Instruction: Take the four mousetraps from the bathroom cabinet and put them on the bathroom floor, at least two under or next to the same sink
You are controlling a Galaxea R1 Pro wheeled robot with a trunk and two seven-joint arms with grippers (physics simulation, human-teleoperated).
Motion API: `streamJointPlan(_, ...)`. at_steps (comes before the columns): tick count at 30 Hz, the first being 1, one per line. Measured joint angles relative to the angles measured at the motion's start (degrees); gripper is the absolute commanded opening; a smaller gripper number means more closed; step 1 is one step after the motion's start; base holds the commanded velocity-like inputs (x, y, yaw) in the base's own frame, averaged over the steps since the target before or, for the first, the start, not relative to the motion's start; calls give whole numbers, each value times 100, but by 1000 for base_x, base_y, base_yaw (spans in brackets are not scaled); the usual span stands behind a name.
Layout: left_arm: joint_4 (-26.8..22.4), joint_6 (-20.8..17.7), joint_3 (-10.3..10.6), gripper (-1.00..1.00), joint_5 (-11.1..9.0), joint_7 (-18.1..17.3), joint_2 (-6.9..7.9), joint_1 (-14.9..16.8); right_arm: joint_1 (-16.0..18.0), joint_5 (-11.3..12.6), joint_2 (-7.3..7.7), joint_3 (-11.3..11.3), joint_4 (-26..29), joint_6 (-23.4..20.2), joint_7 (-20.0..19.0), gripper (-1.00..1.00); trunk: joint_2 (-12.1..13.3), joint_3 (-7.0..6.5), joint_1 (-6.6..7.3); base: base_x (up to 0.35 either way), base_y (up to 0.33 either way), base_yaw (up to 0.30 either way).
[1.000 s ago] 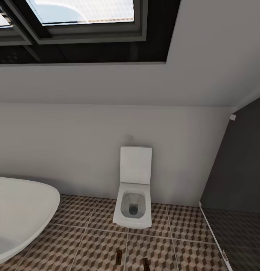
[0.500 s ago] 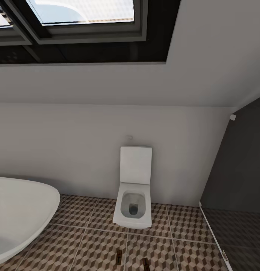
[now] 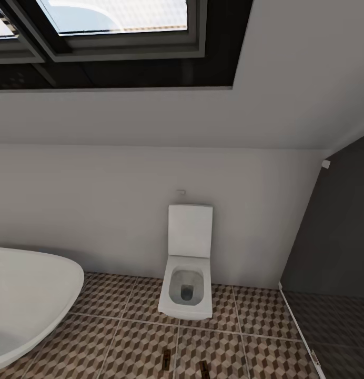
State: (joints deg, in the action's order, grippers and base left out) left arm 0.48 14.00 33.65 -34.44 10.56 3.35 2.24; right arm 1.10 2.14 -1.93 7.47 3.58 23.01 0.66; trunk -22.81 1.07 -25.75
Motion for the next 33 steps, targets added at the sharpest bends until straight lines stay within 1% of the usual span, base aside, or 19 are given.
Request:
streamJointPlan(18,0,0,3,100,0,0,0,0,0,4,0,0,0,-2,-3,100,0,0,0,0,0,0)
streamJointPlan(31,0,0,-1,100,0,-5,-3,0,0,29,-39,-4,0,-9,-20,100,0,0,0,0,0,0)
streamJointPlan(33,0,-4,-1,100,0,-11,-28,0,0,30,-47,-2,0,-7,-26,100,0,0,0,0,0,0)
